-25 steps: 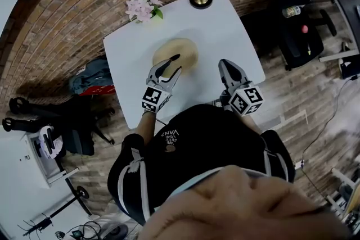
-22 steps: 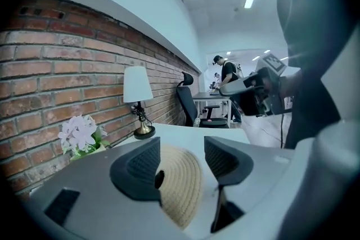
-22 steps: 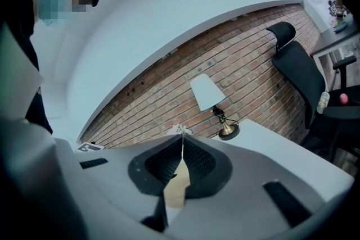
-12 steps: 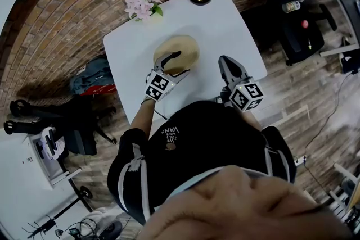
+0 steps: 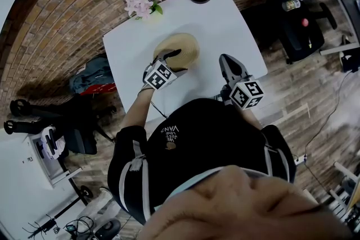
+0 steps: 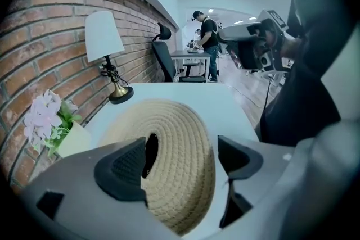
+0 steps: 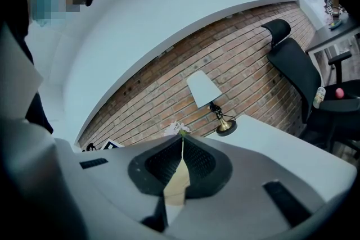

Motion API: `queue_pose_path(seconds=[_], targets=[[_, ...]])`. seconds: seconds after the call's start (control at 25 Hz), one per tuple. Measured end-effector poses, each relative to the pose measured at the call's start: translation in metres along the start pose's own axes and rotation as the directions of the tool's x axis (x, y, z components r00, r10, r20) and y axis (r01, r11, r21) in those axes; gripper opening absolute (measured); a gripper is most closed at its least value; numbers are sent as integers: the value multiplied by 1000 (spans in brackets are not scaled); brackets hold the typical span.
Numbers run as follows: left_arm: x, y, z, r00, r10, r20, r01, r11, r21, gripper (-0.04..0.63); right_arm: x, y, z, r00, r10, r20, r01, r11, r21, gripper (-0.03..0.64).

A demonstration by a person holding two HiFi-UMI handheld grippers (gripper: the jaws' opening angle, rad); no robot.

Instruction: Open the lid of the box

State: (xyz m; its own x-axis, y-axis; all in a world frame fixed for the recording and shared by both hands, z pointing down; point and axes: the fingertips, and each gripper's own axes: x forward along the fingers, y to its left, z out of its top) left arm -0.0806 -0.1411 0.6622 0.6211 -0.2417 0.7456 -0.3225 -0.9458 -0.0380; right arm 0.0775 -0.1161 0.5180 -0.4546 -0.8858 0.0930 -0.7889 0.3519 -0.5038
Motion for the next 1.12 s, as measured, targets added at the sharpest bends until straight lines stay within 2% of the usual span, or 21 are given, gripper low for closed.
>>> queue_pose_path(seconds=[0.44, 0.8, 1.12], targets=[[15, -5, -9, 989, -59, -137, 62, 998, 21, 396, -2, -4, -3, 1000, -13, -10, 13, 1000, 9, 5], [26, -7, -21, 958, -51, -283, 72, 995, 65, 396, 3, -3, -9, 1000, -6, -29, 6, 1000, 9, 5], [34, -7, -29, 936, -11, -352, 53, 993, 109, 394, 9, -7, -23, 997, 2, -72, -2, 1000, 9, 5]])
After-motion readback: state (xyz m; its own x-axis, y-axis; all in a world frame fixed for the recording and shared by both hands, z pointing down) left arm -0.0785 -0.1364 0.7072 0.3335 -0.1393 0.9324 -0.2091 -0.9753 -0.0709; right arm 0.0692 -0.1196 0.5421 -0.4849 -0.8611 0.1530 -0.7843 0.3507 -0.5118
